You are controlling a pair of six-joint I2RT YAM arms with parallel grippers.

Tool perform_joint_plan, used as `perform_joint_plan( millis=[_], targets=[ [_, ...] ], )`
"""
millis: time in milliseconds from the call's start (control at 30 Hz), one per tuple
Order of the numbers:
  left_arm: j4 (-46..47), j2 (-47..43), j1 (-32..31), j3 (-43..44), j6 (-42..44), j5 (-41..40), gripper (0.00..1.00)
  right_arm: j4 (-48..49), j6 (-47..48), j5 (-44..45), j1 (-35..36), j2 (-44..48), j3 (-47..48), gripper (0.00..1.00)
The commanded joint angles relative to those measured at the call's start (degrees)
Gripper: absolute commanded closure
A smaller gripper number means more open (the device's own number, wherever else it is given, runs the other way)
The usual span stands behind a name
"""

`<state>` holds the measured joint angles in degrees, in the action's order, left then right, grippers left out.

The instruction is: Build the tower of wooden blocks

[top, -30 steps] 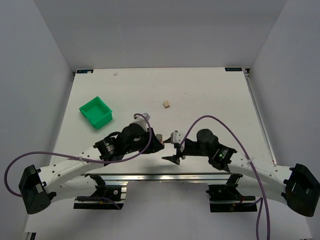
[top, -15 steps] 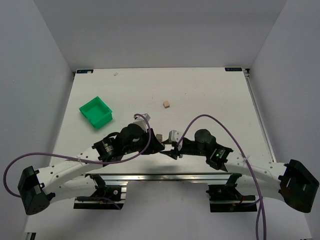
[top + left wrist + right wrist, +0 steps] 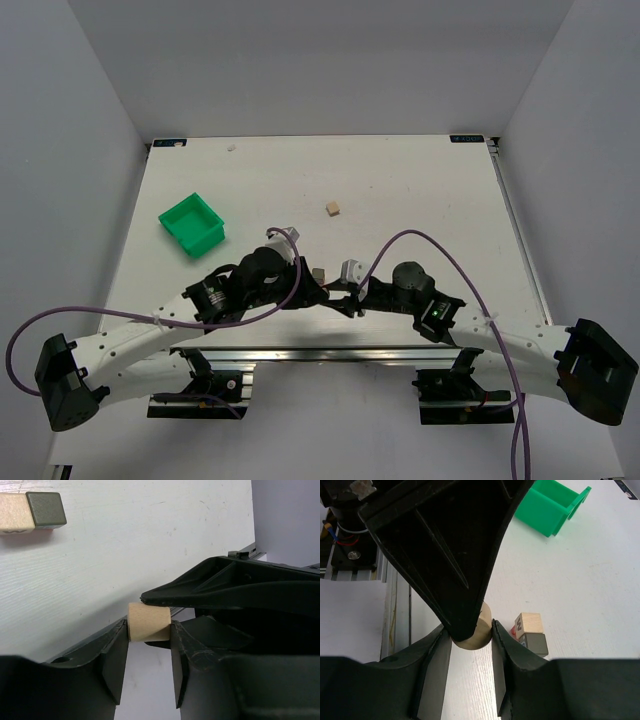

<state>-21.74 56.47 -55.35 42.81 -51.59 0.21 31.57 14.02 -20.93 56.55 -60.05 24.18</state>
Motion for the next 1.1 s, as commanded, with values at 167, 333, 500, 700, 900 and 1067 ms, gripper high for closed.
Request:
perform_joint_plan(
  millis=[167, 333, 500, 700, 900, 1067],
  targets=[
    [1.08, -3.2, 0.07, -0.09, 0.7, -1.35, 0.02, -0.36, -3.21, 1.77, 0.57, 1.25, 0.6, 0.98],
    [-1.02, -3.38, 0.07, 0.61, 0.53, -4.15, 0.02, -5.37, -5.31, 5.45, 0.49, 2.22, 0.86, 0.99],
    [-16.36, -1.72, 0.16, 5.88, -3.94, -26.51, 0.02, -23.63, -5.58, 15.64, 0.49, -2.25, 12.18, 0.98],
    [-19.49, 0.32, 2.08, 5.1, -10.2, -37.82, 0.02, -38.31, -3.4, 19.35, 0.4, -12.97, 25.97, 0.96],
    [-14.93, -1.27, 6.57, 2.55, -6.43, -40.47, 0.02, -51.51, -0.58, 22.43, 0.4, -27.03, 40.49, 0.96],
    [-8.86, 2.93, 12.54, 1.15, -0.8, -33.81, 0.02, -53.72, -0.49, 22.42, 0.31, -32.31, 45.51, 0.95]
  ],
)
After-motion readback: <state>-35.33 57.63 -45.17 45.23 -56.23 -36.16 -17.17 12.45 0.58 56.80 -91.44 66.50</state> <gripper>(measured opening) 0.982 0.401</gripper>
